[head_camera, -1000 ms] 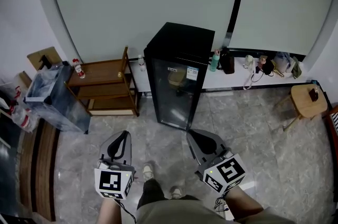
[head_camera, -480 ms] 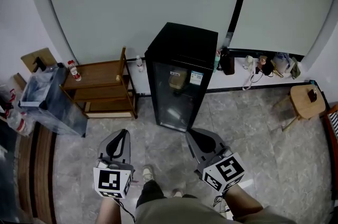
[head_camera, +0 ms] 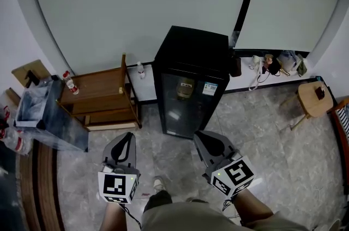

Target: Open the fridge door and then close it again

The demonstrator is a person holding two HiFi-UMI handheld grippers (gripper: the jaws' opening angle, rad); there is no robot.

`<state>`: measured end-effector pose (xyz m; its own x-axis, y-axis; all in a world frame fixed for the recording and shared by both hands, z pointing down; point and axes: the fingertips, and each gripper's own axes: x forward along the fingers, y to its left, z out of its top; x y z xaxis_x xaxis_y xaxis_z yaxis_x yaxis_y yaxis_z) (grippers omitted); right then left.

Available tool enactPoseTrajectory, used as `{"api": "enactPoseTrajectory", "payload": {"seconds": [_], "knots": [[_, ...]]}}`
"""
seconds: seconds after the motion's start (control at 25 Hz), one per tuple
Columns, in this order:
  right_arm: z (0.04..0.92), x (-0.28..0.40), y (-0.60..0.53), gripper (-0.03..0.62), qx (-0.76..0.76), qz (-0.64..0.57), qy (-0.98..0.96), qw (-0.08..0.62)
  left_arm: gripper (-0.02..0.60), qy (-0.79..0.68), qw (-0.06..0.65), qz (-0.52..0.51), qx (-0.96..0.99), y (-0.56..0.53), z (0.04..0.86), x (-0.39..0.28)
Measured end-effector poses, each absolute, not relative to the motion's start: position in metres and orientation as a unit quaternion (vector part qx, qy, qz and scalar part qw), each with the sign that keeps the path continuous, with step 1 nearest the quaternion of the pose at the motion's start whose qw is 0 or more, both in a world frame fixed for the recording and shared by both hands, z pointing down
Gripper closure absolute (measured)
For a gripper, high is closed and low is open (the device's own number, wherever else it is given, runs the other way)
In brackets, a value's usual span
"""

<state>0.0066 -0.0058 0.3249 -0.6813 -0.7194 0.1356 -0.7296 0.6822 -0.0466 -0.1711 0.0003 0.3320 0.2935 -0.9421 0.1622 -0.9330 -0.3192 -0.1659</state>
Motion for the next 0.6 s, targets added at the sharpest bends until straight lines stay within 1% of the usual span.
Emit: {"api": "enactPoseTrajectory", "payload": {"seconds": [0.36, 0.6], "knots": [[0.334, -0.036, -0.051, 0.597, 0.440, 0.056, -0.894, 0.059, 0.568, 0.544, 0.023, -0.115, -0.831, -0.061, 0.341, -0.216], [0.348, -0.045, -0.070, 0.597, 0.471, 0.062, -0.877, 0.069, 0.568, 0.513, 0.022, -0.119, -0.850, -0.092, 0.357, -0.225]]}}
